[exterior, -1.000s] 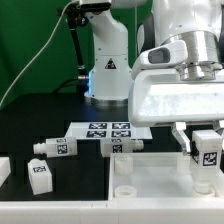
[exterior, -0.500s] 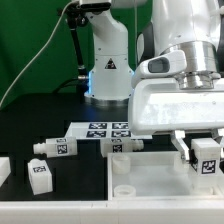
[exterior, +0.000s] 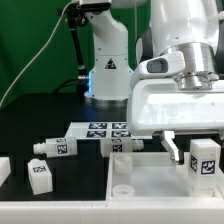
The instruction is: Assemble one leg
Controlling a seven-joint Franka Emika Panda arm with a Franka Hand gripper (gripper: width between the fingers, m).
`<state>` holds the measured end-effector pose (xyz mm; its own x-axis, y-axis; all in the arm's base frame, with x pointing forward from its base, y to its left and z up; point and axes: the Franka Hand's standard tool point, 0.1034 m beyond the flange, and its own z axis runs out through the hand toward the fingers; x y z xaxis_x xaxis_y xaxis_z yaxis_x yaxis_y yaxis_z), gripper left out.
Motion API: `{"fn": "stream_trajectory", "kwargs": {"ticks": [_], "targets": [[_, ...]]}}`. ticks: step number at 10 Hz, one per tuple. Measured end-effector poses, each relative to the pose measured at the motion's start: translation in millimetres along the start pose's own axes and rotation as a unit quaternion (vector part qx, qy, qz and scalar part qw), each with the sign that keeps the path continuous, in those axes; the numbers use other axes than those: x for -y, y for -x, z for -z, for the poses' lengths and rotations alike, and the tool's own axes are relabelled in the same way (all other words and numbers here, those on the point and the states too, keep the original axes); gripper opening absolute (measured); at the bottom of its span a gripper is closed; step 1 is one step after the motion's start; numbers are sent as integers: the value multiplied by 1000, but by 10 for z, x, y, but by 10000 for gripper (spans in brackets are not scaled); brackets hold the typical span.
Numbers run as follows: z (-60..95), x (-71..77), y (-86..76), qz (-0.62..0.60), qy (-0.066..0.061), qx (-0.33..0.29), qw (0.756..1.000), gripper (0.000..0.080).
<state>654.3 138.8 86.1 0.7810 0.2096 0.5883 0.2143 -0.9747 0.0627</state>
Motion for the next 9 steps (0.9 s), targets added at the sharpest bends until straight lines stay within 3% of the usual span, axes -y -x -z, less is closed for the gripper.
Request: {"fn": "stream_trajectory", "kwargs": {"ticks": [1,2,4,7,9], "targets": [[91,-29,-83,0,-1,7,1000,628],[162,-43,-117,-2,-3,29,1000,645],[155,-35,-99,-2,-4,36,999,649],[156,34,-65,-3,-20,149,989,649],[186,32,0,-14,-22,221,975,649]]}}
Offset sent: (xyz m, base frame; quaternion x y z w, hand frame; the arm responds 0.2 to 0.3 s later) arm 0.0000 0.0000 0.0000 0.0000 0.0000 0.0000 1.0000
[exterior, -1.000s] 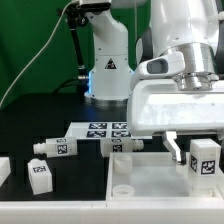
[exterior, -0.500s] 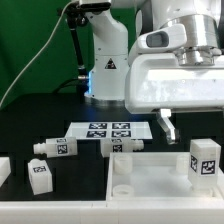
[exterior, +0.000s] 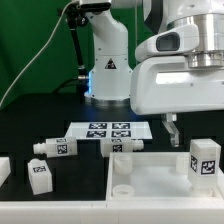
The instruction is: Assemble one leg
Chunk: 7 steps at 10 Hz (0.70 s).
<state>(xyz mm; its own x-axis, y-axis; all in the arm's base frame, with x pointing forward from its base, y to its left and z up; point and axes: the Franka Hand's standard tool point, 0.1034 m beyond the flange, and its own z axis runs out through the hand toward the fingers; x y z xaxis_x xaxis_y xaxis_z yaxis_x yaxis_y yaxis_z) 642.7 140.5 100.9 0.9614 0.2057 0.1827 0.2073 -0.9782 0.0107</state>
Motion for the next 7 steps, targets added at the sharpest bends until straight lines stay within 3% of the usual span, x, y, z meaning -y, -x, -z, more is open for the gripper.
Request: {"fn": "stream_trajectory", "kwargs": {"ticks": [3,5,7], "targets": [[49,23,-66,-24,-2,97,995,649],[-2,15,10,-24,-3,175,984,649],[-59,-16,-90,-26,-2,157,987,649]]}}
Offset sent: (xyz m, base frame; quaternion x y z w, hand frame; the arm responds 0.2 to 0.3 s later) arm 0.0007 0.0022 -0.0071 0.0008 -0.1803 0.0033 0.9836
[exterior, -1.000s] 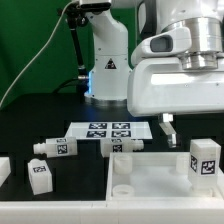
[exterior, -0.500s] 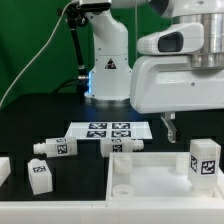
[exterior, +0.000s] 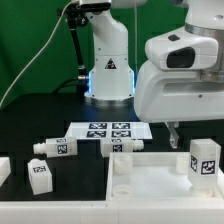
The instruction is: Assemble one leg
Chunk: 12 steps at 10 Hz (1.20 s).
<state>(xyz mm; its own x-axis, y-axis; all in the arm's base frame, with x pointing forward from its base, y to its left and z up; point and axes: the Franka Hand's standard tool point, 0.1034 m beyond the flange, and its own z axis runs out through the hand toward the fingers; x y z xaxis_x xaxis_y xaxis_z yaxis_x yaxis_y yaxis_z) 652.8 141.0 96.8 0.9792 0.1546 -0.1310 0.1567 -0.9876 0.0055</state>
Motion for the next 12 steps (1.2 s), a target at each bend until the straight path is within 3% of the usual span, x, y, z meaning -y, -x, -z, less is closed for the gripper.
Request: {"fn": "stream_trajectory", "kwargs": {"ticks": [5,6,7,8,9,10,12], "targets": [[-53,-16,-47,-2,0,-2,1000,649],[-55,-21,-45,-2,0,-2,1000,553],[-56,-23,-45,-2,0,-2,1000,553],[-56,-25,-45,-2,0,-2,1000,416],[-56,-25,-45,-9,0,-2,1000,416],[-57,-26,-45,-15,0,-2,1000,282],[-57,-21,-45,-48,-1,-2,999,282]]}}
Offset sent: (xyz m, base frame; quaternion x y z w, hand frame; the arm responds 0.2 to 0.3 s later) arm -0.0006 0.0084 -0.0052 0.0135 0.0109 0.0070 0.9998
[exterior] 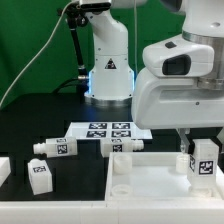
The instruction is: Assemble one leg
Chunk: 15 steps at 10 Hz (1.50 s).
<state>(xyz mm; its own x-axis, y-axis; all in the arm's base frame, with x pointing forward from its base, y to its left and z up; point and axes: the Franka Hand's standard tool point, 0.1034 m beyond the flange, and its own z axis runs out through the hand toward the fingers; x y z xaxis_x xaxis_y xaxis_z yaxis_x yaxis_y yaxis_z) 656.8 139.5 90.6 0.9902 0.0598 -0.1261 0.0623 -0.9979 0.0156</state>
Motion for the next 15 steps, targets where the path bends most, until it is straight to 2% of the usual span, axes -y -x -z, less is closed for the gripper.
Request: {"fn": "stream_trajectory", "kwargs": {"ticks": [3,5,7,9,10,11,12,13,14,15], "targets": [[-6,2,2,-134,-2,1,991,282],[-12,12,-3,-257,-9,-1,966,282],[-16,20,-15,-361,-21,2,932,282],[-18,14,-36,-484,-46,14,874,282],[-18,13,-44,-527,-52,19,848,282],[-19,28,-46,-568,-53,22,821,282],[-19,35,-45,-582,-53,23,811,282],[-22,33,-43,-574,-53,23,817,282],[-21,25,-42,-555,-50,20,830,438],[-10,-1,-48,-523,-34,8,851,567]]}}
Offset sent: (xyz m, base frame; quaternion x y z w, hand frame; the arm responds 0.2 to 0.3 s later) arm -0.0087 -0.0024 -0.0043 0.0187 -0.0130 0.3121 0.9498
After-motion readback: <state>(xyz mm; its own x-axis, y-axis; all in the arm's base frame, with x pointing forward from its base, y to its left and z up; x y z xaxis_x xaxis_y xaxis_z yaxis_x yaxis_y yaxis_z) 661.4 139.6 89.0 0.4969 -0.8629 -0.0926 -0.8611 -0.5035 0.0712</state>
